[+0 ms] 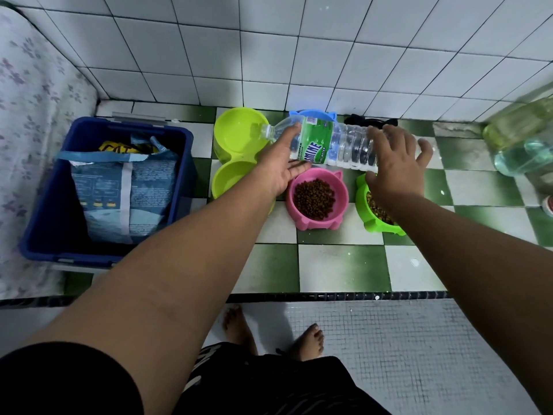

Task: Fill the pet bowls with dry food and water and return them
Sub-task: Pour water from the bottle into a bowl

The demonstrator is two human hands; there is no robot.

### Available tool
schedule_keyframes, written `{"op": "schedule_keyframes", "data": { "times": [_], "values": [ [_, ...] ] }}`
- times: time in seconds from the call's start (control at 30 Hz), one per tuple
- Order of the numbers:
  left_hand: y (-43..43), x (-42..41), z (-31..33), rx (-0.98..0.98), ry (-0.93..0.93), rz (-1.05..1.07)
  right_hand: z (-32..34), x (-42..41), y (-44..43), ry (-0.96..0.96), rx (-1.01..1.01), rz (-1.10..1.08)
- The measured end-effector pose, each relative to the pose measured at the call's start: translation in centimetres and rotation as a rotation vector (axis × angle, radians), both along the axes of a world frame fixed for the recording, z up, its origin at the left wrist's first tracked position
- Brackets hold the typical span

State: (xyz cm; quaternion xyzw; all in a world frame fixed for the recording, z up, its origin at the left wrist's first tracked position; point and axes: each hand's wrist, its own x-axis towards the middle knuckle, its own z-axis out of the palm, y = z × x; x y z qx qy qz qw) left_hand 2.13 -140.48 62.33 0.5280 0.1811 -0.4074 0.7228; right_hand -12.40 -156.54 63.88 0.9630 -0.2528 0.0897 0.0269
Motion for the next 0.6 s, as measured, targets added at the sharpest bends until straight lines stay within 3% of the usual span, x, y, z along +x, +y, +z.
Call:
{"op": "schedule_keyframes", "data": {
  "times": [0.6],
  "values": [
    [-0.15, 0.26, -0.78, -0.021, -0.003, 0.027, 0.02, 0.32, 0.04, 0.014, -0.001, 0.008]
  ]
}}
